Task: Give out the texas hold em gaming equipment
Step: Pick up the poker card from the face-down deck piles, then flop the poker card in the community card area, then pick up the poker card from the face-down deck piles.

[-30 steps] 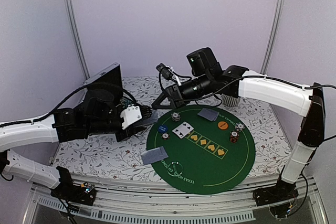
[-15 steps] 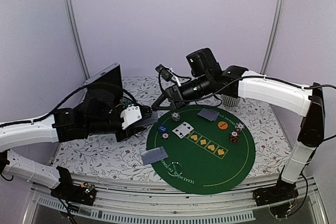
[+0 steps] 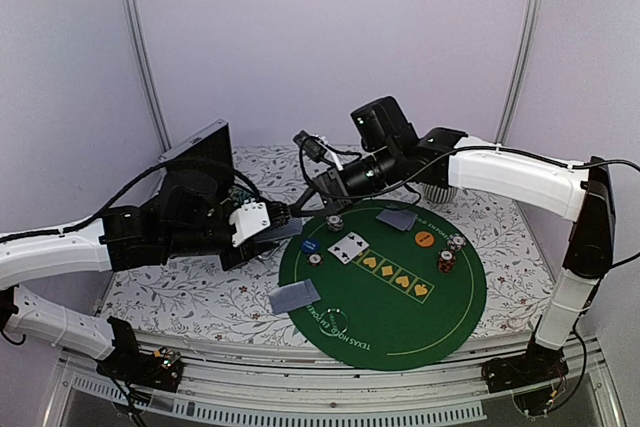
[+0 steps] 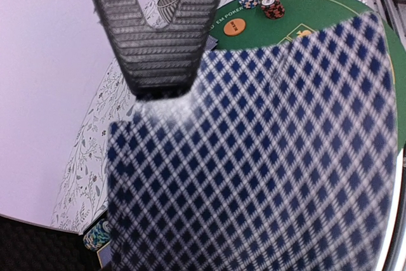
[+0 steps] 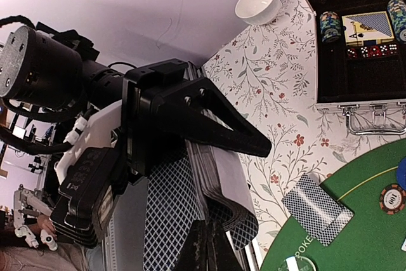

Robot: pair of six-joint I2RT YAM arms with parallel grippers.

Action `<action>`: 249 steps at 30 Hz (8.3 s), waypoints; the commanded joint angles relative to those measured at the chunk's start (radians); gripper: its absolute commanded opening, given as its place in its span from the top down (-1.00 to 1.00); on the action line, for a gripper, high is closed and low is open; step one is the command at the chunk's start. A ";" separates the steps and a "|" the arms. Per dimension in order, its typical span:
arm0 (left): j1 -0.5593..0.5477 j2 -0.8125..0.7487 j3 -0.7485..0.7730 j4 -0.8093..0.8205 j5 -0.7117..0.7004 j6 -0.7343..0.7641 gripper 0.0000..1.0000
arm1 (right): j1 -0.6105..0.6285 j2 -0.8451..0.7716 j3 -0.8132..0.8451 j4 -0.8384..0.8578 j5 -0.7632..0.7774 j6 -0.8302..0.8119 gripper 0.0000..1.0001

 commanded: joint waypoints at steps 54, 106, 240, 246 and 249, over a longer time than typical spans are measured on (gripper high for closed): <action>0.011 -0.004 -0.003 0.020 0.008 0.005 0.15 | 0.113 0.426 0.156 -0.737 1.345 -0.164 0.96; 0.011 -0.015 -0.007 0.019 0.007 0.006 0.15 | 0.025 0.427 0.157 -0.586 0.940 -0.007 0.96; 0.011 -0.018 -0.007 0.016 0.016 0.008 0.15 | -0.001 -0.066 -0.019 0.059 0.096 -0.045 -0.57; 0.011 -0.017 -0.007 0.016 0.020 0.008 0.15 | 0.005 -0.058 -0.029 0.067 0.059 -0.033 -0.01; 0.011 -0.016 -0.007 0.017 0.019 0.008 0.15 | 0.016 -0.045 -0.025 0.074 0.039 -0.030 0.18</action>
